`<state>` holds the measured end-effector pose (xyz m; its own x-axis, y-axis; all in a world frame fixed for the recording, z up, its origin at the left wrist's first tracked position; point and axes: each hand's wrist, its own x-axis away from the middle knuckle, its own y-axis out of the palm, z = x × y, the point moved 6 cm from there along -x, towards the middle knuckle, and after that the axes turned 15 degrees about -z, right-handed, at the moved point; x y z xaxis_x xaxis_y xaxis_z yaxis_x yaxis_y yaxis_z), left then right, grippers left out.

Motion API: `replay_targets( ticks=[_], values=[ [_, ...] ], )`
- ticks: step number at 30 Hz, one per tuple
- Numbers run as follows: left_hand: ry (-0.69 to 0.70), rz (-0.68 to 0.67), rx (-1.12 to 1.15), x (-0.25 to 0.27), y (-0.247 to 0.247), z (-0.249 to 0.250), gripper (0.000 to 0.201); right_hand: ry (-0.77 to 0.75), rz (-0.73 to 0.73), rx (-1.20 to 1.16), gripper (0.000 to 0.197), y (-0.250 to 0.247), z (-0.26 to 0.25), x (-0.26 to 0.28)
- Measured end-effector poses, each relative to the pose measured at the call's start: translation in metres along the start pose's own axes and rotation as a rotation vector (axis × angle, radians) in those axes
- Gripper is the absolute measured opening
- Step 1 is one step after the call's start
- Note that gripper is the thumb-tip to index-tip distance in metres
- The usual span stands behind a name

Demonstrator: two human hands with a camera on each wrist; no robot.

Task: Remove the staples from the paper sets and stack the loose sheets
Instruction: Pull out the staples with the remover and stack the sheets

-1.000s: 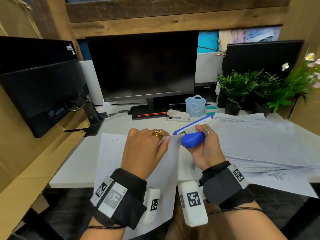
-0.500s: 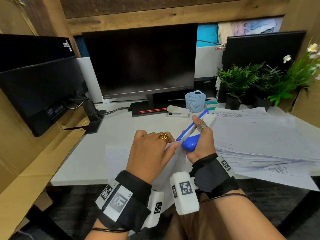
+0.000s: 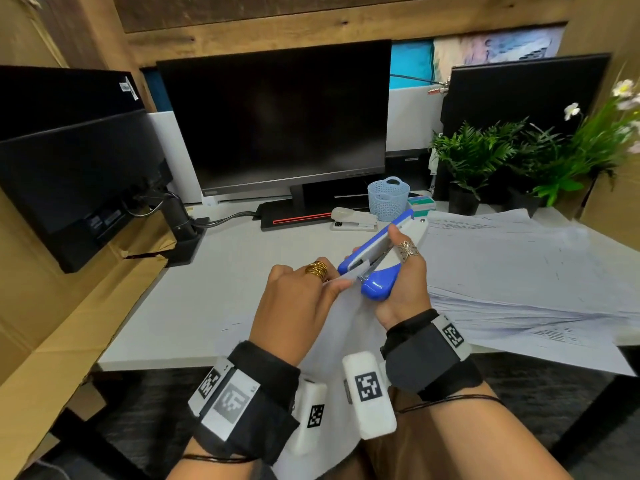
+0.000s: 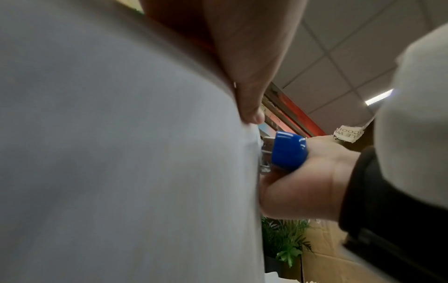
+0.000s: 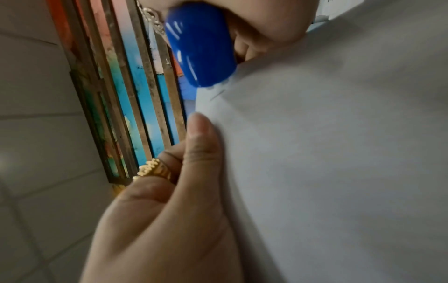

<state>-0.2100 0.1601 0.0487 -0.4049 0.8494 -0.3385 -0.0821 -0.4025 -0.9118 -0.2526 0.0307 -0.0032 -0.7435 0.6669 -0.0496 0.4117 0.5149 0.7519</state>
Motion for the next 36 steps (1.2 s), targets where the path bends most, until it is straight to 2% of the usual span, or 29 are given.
replay_targets(
  ticks=[2,4,6,10,14,17,20,22,24,30,33,36],
  values=[
    [-0.013,0.002,0.003,0.000,0.001,0.001,0.051,0.012,0.025,0.011,0.032,-0.004,0.001,0.000],
    [-0.006,0.017,0.029,0.002,0.002,0.002,0.045,0.010,0.059,0.023,0.015,-0.007,0.001,0.002],
    [-0.009,0.023,0.047,0.004,0.000,0.005,0.046,0.005,0.075,0.031,0.007,-0.008,0.000,0.004],
    [-0.050,-0.036,0.032,0.003,0.007,0.001,0.040,-0.021,0.096,0.072,0.006,-0.007,-0.003,0.003],
    [-0.014,0.042,0.076,0.005,0.006,0.002,0.050,-0.031,0.090,0.106,0.006,-0.005,-0.002,0.003],
    [0.034,0.090,0.074,0.009,0.005,0.001,0.045,-0.033,0.057,0.139,0.005,-0.004,-0.001,0.004],
    [-0.022,-0.007,0.151,0.010,0.006,-0.002,0.054,-0.042,0.031,0.158,0.006,-0.002,0.002,0.005],
    [-0.019,-0.008,0.202,0.010,0.005,-0.003,0.064,-0.050,0.015,0.171,0.019,0.001,0.005,0.005],
    [0.041,-0.007,0.237,0.008,0.006,0.000,0.064,-0.061,0.025,0.198,0.038,0.001,0.009,0.005],
    [0.057,0.021,0.377,0.008,0.015,-0.009,0.050,-0.106,0.094,0.284,0.048,-0.003,0.009,0.006],
    [0.055,0.048,0.355,0.012,0.015,-0.009,0.050,-0.109,0.074,0.313,0.041,-0.001,0.010,0.005],
    [0.036,0.076,0.329,0.012,0.012,-0.016,0.043,-0.096,-0.032,0.367,0.020,0.012,0.012,0.001]
  ],
)
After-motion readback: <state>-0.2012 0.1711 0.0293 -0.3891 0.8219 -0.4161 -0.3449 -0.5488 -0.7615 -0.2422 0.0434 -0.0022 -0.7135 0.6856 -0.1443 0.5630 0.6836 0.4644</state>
